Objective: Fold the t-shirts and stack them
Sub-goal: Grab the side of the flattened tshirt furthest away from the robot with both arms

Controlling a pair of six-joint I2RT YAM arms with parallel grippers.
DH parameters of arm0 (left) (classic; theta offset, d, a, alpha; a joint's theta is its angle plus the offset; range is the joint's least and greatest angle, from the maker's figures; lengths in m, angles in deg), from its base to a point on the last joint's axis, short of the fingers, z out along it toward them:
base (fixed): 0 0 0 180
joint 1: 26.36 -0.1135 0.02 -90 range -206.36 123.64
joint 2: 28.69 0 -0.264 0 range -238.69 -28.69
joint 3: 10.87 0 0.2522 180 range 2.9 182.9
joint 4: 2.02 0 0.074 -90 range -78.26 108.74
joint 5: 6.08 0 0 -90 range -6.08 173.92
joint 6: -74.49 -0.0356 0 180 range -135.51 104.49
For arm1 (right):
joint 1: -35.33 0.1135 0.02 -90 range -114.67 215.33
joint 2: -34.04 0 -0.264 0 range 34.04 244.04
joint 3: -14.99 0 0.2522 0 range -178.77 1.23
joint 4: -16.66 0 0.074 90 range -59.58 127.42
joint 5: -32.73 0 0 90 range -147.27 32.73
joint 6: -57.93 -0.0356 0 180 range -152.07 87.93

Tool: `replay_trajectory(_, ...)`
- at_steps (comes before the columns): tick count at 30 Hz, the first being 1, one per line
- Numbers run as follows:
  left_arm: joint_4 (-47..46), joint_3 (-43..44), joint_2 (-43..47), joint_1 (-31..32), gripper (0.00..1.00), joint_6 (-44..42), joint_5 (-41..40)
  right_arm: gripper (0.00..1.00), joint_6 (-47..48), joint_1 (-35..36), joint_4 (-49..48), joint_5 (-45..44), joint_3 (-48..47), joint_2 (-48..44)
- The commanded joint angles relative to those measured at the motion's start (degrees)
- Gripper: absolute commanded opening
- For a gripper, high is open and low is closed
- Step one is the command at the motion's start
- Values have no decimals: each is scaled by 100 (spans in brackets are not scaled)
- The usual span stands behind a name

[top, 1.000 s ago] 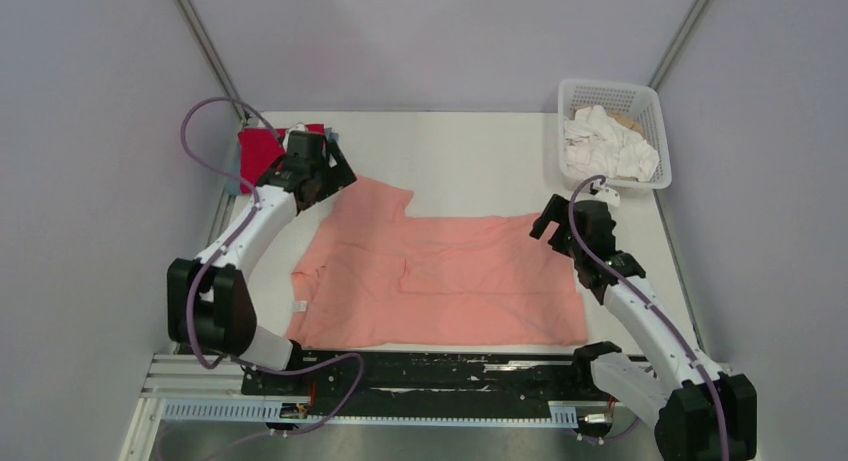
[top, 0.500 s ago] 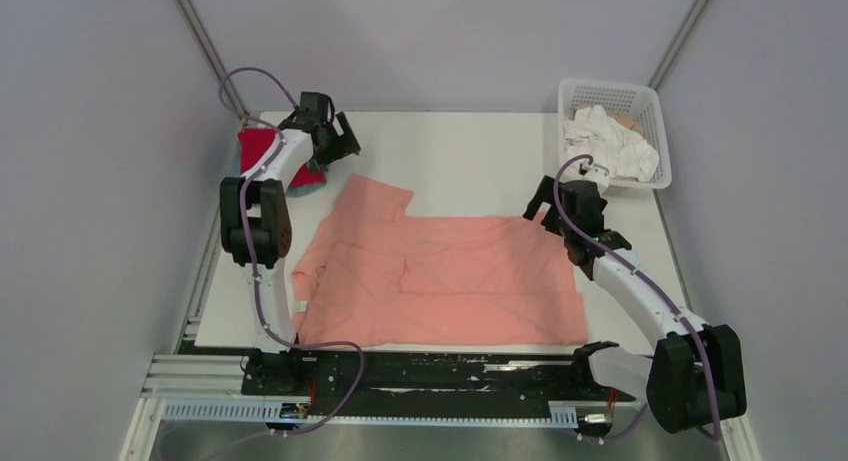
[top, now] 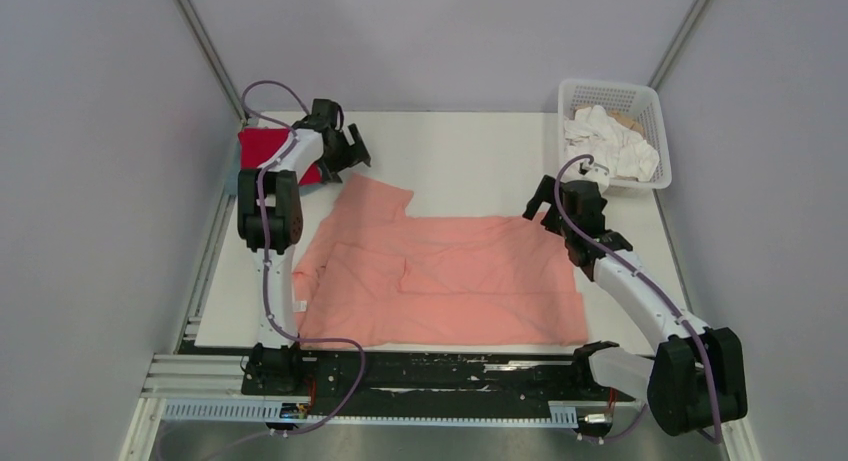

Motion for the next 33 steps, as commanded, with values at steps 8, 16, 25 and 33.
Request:
replay_trajectory(8,436,302,-440,380,80,-66,59,100,44,17,-243,19,50,-226)
replay_trajectory(16,557,217,-304,428,26,-141,-350,100,207,22,-109,-135,-261,440)
replay_trajectory(25,312,-19,84,422,0,-331,-86,93,-307,23,877,-895,-1616,2388)
replay_trajectory(33,-219,-946,939,441,0,-427,32,87,-719,22,1800,-1955,-3030,4167)
